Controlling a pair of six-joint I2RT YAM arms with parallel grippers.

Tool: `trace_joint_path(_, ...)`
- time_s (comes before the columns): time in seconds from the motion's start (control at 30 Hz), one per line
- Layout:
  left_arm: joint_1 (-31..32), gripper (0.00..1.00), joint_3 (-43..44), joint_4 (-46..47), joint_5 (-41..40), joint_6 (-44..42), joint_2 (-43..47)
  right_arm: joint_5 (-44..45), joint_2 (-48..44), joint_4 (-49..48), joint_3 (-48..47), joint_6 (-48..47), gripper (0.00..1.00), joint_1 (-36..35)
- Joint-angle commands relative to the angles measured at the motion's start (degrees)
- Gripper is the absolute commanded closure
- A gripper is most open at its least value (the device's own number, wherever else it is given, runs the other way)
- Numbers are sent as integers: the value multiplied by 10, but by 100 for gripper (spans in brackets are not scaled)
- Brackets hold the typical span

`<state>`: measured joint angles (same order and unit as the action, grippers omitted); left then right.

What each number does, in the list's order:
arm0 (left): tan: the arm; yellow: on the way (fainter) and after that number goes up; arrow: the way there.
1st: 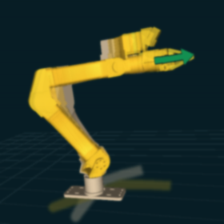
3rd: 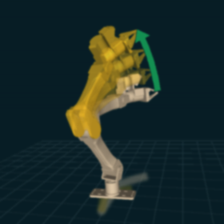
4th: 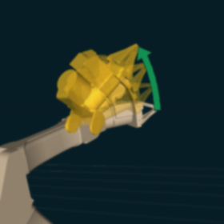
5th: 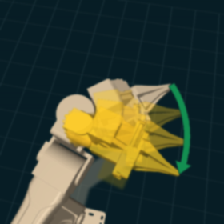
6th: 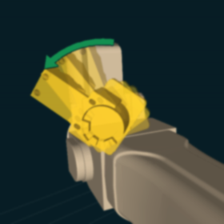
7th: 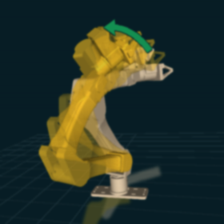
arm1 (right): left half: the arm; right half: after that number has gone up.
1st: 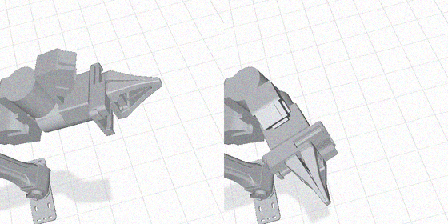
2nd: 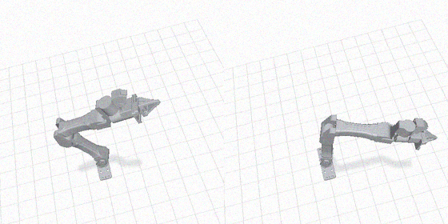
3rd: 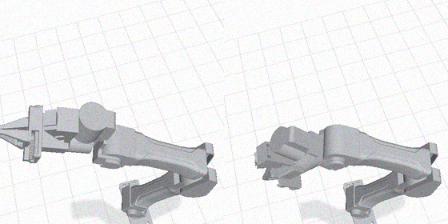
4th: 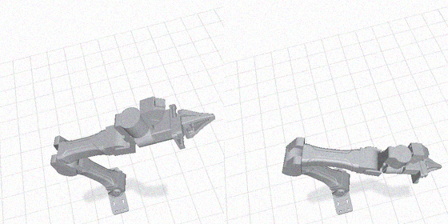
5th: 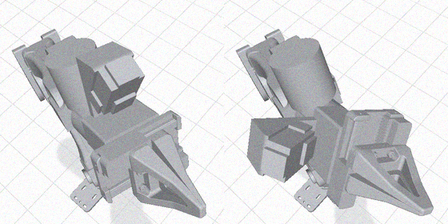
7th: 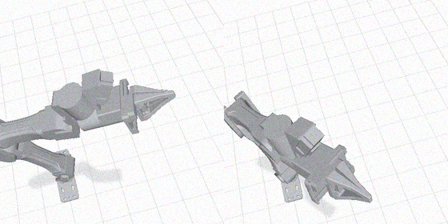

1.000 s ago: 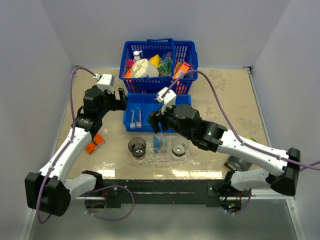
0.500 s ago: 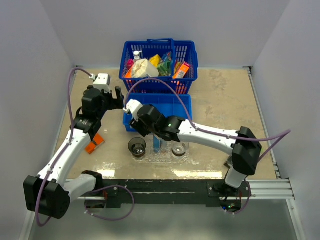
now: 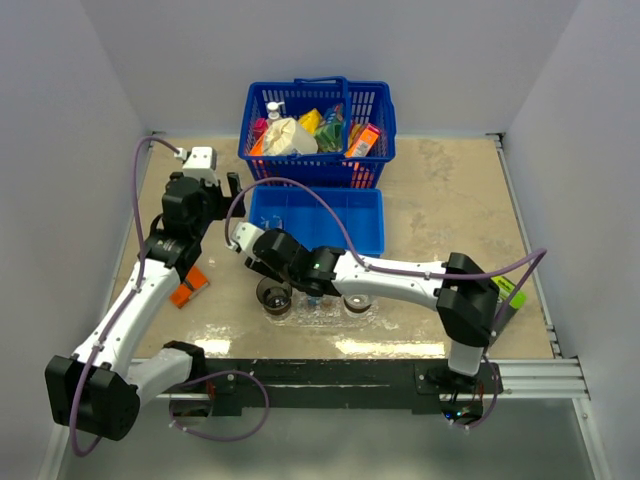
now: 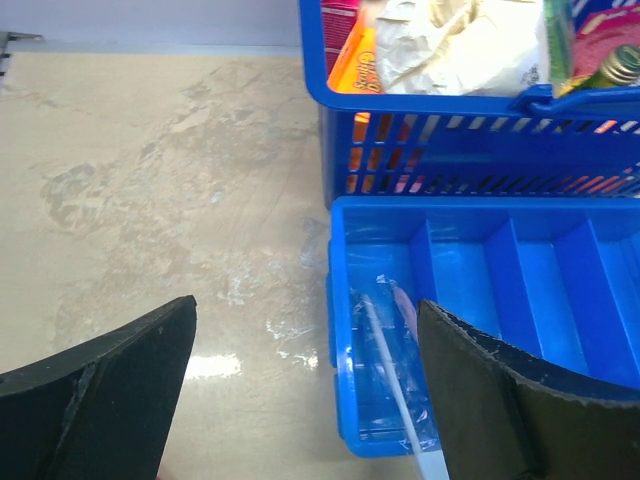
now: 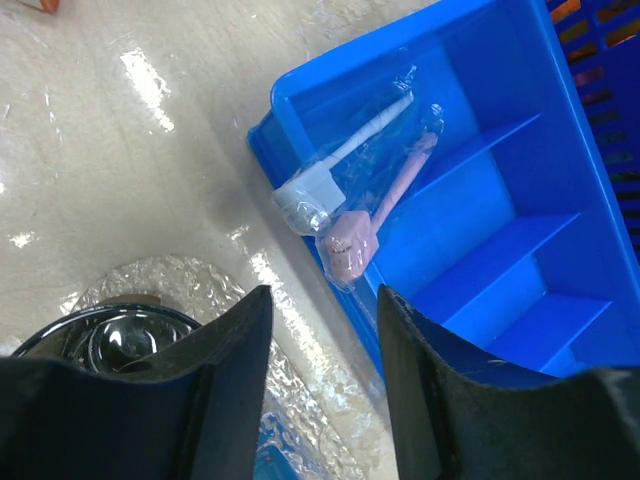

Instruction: Prepare toiletry sets of a toothbrush and toothpaste on the tray

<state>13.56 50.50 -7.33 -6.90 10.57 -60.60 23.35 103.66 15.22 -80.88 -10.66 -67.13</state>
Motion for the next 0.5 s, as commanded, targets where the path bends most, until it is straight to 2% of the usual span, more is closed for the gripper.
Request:
trace_joint_path(0.0,1,4,35,-12,-64,16,-1,36,5,-73,2,-20,53,-4)
trace_joint_path(0.17,0,3,38,-15,-71,22,-8,39,10,-103,19,-32,53,-4)
trace_joint_path(0.47,0,3,37,-14,-66,22,-9,50,41,-87,12,-49,53,-4)
